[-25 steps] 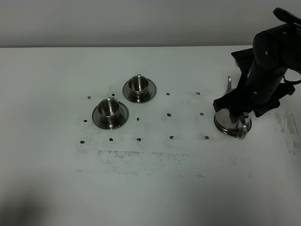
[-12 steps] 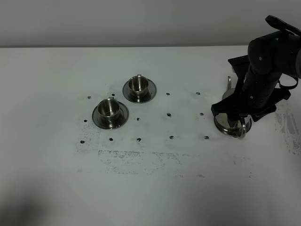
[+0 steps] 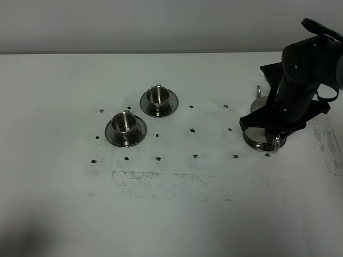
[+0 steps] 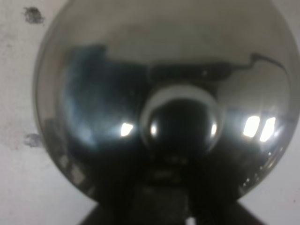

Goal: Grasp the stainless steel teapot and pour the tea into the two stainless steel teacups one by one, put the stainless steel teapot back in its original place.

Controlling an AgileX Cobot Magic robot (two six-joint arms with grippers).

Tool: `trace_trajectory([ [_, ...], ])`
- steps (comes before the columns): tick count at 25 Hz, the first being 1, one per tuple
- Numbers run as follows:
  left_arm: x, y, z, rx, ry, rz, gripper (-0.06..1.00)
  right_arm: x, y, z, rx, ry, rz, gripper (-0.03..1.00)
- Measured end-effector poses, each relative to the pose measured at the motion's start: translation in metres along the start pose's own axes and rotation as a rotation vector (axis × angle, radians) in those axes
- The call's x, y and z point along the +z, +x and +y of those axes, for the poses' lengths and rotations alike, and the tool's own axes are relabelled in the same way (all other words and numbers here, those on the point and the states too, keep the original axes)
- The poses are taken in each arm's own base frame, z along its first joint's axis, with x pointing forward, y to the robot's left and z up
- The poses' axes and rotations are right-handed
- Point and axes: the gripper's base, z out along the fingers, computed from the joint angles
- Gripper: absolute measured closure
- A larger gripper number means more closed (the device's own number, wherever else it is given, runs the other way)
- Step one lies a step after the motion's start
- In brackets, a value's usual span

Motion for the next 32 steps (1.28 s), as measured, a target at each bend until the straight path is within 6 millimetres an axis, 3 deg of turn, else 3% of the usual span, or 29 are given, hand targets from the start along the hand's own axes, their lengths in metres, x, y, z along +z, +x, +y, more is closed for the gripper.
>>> trace_trajectory([
  [12, 0.0, 0.0, 0.0, 0.0, 0.0, 0.0, 0.38, -0.005, 0.0, 0.0, -0.059, -0.01, -0.008, 0.79],
  [21, 0.0, 0.0, 0.0, 0.0, 0.0, 0.0, 0.38, -0.058, 0.006, -0.002, -0.097, -0.029, -0.14, 0.79],
  [24, 0.0, 0.0, 0.0, 0.0, 0.0, 0.0, 0.38, -0.063, 0.008, 0.009, -0.192, -0.032, -0.156, 0.79],
  [32, 0.0, 0.0, 0.0, 0.0, 0.0, 0.0, 0.38, -0.073, 0.01, 0.062, -0.563, -0.034, -0.229, 0.79],
])
